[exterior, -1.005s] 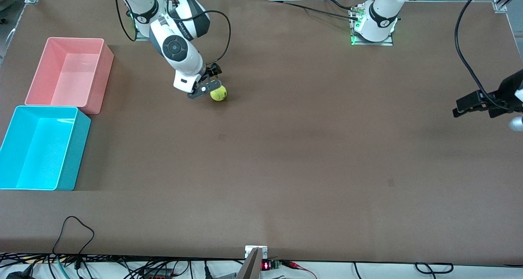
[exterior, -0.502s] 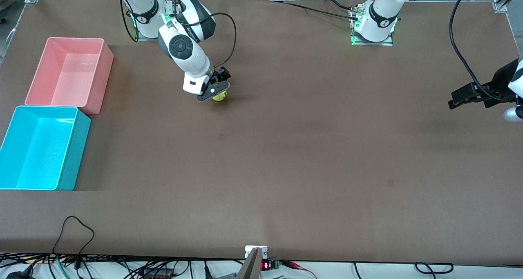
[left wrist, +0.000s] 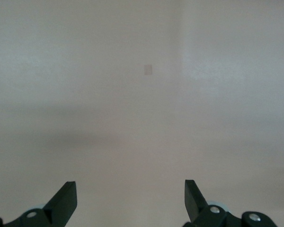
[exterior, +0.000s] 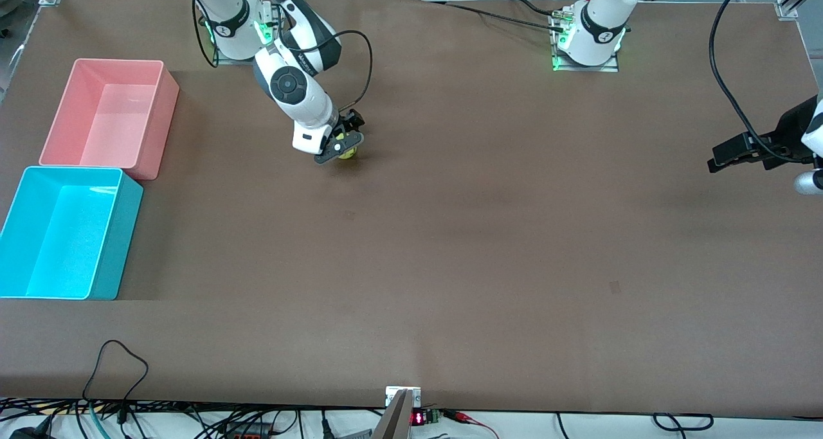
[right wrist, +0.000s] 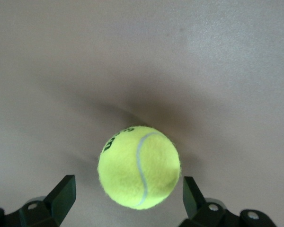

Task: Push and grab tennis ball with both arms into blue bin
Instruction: 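Lower the right gripper onto the tennis ball and close it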

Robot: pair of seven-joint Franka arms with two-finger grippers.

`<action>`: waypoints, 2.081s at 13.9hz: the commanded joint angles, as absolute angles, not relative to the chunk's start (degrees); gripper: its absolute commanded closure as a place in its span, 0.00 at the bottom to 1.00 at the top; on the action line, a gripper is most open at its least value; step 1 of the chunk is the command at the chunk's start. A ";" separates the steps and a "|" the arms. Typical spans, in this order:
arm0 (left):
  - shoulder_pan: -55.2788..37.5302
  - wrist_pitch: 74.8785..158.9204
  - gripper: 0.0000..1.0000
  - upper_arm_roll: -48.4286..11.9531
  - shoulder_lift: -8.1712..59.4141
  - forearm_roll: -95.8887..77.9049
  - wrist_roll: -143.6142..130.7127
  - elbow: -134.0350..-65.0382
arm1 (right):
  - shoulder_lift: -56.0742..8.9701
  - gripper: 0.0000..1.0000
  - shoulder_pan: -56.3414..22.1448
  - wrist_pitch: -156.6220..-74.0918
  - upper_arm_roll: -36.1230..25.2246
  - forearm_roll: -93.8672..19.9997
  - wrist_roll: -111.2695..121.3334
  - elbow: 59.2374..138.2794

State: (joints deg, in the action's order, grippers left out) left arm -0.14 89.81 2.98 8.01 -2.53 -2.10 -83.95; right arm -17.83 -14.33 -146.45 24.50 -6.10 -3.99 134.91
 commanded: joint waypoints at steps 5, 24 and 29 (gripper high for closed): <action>-0.53 90.35 0.00 3.08 6.86 -2.20 -2.11 -84.55 | -20.65 0.00 -14.59 -149.59 23.20 -5.80 -3.16 134.82; -0.44 89.91 0.00 2.55 7.29 -2.29 -1.50 -84.64 | -21.53 0.88 -14.94 -150.64 22.94 -5.80 -3.16 134.39; -0.53 91.93 0.00 0.79 7.29 -2.37 -1.58 -84.20 | -19.61 0.95 -14.33 -149.60 20.76 -5.71 -2.64 132.98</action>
State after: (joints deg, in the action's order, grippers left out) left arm -0.61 91.52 1.14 7.94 -2.53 -1.99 -84.09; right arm -21.16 -14.47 -150.27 22.66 -6.10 -3.83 134.07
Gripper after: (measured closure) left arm 0.000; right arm 0.335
